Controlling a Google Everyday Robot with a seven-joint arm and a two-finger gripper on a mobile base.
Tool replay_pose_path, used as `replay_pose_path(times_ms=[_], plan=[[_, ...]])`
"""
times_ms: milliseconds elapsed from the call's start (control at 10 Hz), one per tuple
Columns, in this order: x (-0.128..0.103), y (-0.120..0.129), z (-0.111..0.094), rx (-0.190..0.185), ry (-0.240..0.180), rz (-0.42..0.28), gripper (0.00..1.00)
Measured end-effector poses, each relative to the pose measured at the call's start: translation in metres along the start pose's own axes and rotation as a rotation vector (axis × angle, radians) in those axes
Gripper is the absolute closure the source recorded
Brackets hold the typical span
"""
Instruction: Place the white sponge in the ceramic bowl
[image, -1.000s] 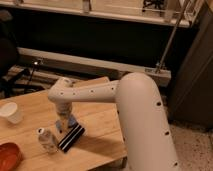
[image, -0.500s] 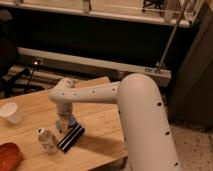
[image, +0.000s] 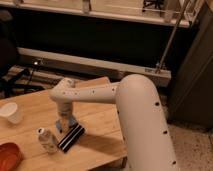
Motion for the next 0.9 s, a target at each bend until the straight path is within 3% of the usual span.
replay_pose_path(times_ms=[200,500,900], plan=[[0.0028,-0.0032,0.0020,-0.006,0.010,0.003,0.23],[0.0080,-0.0052,0.0053,-0.014,0.023,0.008,0.41],[0.0110,-0.0058,0.0079,-0.027,0.039,0.007,0.42]])
